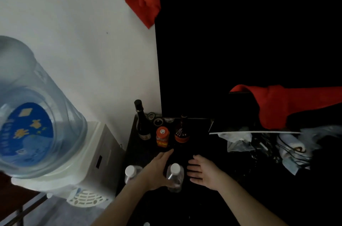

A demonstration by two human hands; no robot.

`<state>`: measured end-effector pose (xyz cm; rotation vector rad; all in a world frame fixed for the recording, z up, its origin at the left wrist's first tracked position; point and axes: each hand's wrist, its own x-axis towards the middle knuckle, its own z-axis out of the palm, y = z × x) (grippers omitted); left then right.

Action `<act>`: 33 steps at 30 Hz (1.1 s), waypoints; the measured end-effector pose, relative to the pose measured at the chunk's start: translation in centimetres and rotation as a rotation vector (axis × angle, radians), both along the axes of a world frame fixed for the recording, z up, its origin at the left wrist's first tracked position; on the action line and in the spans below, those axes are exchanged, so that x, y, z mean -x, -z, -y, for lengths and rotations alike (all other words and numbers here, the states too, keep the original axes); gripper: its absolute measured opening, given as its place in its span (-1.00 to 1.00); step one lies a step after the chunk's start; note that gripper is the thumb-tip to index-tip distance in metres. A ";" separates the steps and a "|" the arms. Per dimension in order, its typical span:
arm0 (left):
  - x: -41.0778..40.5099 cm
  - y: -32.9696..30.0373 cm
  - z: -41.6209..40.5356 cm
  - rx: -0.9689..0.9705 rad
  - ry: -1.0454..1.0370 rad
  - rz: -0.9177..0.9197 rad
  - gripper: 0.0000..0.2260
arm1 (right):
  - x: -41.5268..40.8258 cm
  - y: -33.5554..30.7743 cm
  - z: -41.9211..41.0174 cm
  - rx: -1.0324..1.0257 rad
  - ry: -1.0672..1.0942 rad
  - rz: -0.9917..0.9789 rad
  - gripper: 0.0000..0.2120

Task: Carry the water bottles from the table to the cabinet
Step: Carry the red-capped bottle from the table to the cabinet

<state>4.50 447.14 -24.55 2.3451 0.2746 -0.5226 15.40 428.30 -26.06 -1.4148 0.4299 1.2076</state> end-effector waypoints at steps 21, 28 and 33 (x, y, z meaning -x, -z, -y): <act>-3.2 -20.0 2.8 -0.826 -0.098 0.613 -0.23 | -0.2 -20.6 2.4 1.005 -0.576 1.703 -0.30; -0.1 -20.8 5.3 -0.826 0.019 0.768 -0.21 | 5.3 -22.9 5.6 1.148 -0.407 1.708 -0.25; 2.6 -21.8 6.1 -0.805 0.066 0.792 -0.14 | 9.8 -24.1 8.0 1.178 -0.341 1.630 -0.24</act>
